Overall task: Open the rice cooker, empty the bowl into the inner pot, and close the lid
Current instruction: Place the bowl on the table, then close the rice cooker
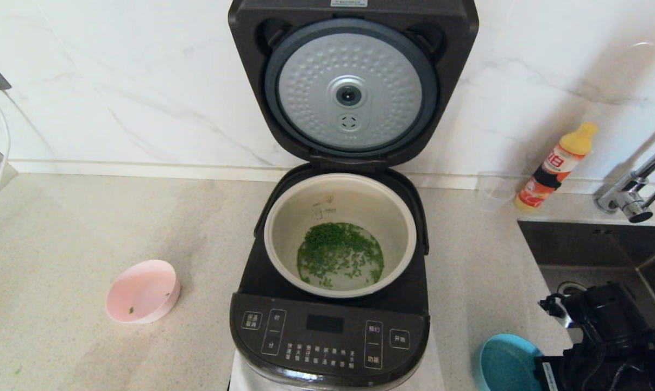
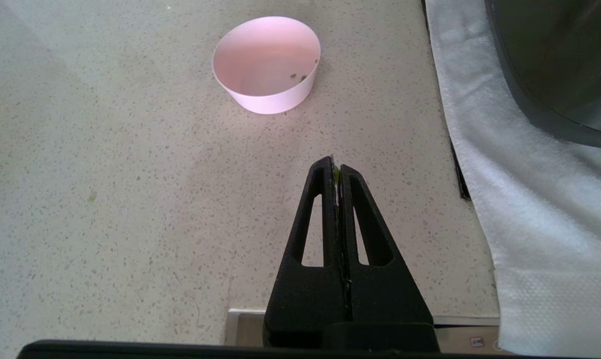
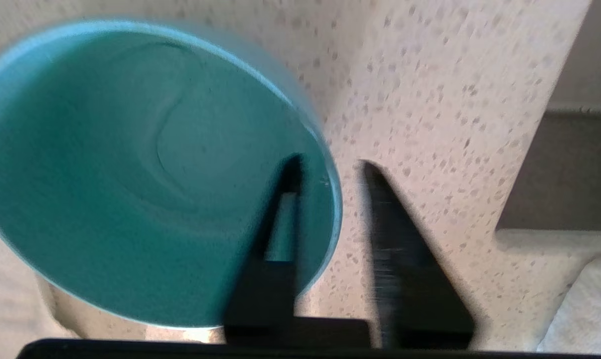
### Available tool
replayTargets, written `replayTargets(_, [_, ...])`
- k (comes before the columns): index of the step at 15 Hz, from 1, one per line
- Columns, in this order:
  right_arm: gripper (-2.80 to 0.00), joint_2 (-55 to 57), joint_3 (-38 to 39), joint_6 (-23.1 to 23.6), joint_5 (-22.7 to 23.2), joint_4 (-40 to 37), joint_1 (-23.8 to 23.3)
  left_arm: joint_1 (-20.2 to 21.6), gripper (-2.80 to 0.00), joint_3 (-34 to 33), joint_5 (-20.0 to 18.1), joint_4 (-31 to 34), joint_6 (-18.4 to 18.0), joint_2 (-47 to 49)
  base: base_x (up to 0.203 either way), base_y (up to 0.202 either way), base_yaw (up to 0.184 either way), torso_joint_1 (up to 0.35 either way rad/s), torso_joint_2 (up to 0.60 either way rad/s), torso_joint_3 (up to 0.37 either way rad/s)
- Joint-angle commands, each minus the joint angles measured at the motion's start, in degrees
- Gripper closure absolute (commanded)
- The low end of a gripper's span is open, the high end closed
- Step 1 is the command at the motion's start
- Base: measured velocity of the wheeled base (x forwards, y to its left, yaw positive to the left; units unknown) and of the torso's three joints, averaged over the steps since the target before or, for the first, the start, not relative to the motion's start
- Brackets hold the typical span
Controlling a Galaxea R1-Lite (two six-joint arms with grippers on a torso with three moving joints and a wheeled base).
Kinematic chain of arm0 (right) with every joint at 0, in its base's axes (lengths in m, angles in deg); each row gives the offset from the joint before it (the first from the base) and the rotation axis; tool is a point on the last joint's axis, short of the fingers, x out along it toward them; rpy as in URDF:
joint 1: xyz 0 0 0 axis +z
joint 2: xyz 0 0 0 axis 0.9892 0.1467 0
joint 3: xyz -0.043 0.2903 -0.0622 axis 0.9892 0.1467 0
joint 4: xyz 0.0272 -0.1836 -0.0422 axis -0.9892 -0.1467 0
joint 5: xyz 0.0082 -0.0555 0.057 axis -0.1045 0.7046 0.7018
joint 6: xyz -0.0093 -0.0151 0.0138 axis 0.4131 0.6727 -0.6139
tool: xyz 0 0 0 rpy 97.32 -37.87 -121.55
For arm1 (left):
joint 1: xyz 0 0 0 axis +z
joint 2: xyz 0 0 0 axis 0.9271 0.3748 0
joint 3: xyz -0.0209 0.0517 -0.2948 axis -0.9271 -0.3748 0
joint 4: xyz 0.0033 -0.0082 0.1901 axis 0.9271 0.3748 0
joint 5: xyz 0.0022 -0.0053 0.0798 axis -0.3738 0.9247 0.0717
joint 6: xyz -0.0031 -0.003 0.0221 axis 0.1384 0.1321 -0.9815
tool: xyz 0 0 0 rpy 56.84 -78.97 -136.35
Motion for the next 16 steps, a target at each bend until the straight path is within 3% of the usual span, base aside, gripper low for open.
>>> replayTargets(1, [-2.8,-0.3,-0.9,-0.2,-0.2,0.1,-0.1,0.0,0.0,0.0,0.0,0.0,0.0,0.1,0.0,0.0,0.0,0.0,0.0,0.0])
replayTargets(5, [-2.8,-11.4,-2.8,0.3,-1.0,-0.6,-0.6,0.0,0.0,0.0,0.0,0.0,0.0,0.1,0.0,0.0,0.0,0.0,0.0,0.0])
replayTargets(6, [0.0,-14.6,-4.6,1.1,-2.2,-2.2,-0.6,0.0,0.0,0.0,0.0,0.0,0.0,0.1,0.0,0.0,0.0,0.0,0.0,0.0])
replayTargets(9, [0.0,-21.8,-15.2,2.7,-13.3,-9.3,-0.3,0.0,0.0,0.0,0.0,0.0,0.0,0.1,0.0,0.0,0.0,0.0,0.0,0.0])
replayTargets(13, [0.0,-33.4,-23.2,5.1,-18.3,-11.9,-0.4,0.0,0.0,0.0,0.0,0.0,0.0,0.1,0.0,0.0,0.0,0.0,0.0,0.0])
replayTargets(16, [0.0,-41.7,-22.1,10.7,-25.2,-14.6,-1.8,0.0,0.0,0.0,0.0,0.0,0.0,0.1,0.0,0.0,0.0,0.0,0.0,0.0])
